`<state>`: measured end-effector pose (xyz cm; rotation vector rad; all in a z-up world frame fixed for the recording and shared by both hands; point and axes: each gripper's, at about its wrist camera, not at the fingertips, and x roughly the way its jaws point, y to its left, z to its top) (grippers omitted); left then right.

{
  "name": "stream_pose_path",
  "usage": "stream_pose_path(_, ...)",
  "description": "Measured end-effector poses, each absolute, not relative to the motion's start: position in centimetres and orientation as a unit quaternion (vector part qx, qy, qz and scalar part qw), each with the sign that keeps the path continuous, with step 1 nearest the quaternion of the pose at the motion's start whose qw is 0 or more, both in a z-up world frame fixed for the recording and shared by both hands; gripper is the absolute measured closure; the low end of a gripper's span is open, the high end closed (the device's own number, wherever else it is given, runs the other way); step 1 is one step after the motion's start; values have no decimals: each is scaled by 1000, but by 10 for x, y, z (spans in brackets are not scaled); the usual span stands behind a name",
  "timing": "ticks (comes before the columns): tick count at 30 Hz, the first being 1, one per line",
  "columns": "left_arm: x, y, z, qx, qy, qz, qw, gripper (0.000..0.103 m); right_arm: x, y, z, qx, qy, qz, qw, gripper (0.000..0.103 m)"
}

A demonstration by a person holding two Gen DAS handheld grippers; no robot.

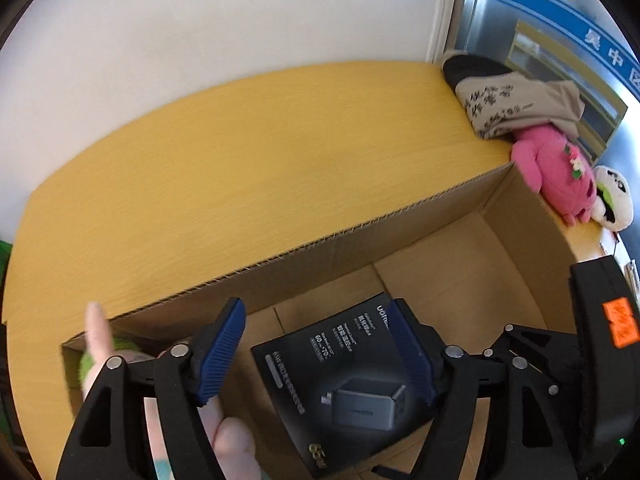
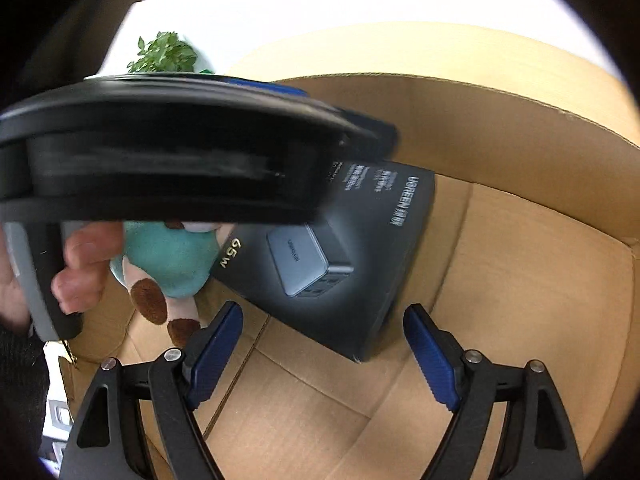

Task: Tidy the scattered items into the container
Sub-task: 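Carry the charger box over the cardboard box and lower it, then open both grippers to release the charger box and withdraw, then move both grippers down toward the white phone stand on the table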

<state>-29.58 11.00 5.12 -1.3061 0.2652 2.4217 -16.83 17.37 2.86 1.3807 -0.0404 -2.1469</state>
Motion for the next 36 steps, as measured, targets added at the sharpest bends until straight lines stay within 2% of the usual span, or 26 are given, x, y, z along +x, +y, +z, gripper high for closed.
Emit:
stream_pose_path(2, -277, 101, 73, -433, 95, 879, 176, 22, -156, 177, 40, 506, -11, -815, 281, 20)
stream_pose_path(7, -207, 77, 128, -346, 77, 922, 155, 6, -88, 190, 102, 429, -3, -863, 268, 20)
stream_pose_path(8, -192, 73, 136, -333, 69, 928, 152, 5, -68, 191, 116, 410, 1, -873, 265, 20)
stream_pose_path(10, -153, 61, 152, -302, 49, 941, 146, 3, -99, 235, 140, 376, 4, -892, 250, 18)
stream_pose_path(13, -94, 48, 168, -259, 25, 957, 132, 0, -47, 237, 167, 331, 16, -920, 210, 18)
stream_pose_path(22, 32, 30, 165, -234, -25, 966, 102, 0, 24, 252, 162, 312, 25, -938, 148, 18)
stream_pose_path(26, 55, 29, 160, -241, -41, 964, 108, 0, 39, 245, 143, 308, 42, -939, 147, 18)
stream_pose_path(36, 87, 32, 166, -232, -47, 965, 114, 0, 75, 252, 151, 298, 52, -944, 134, 18)
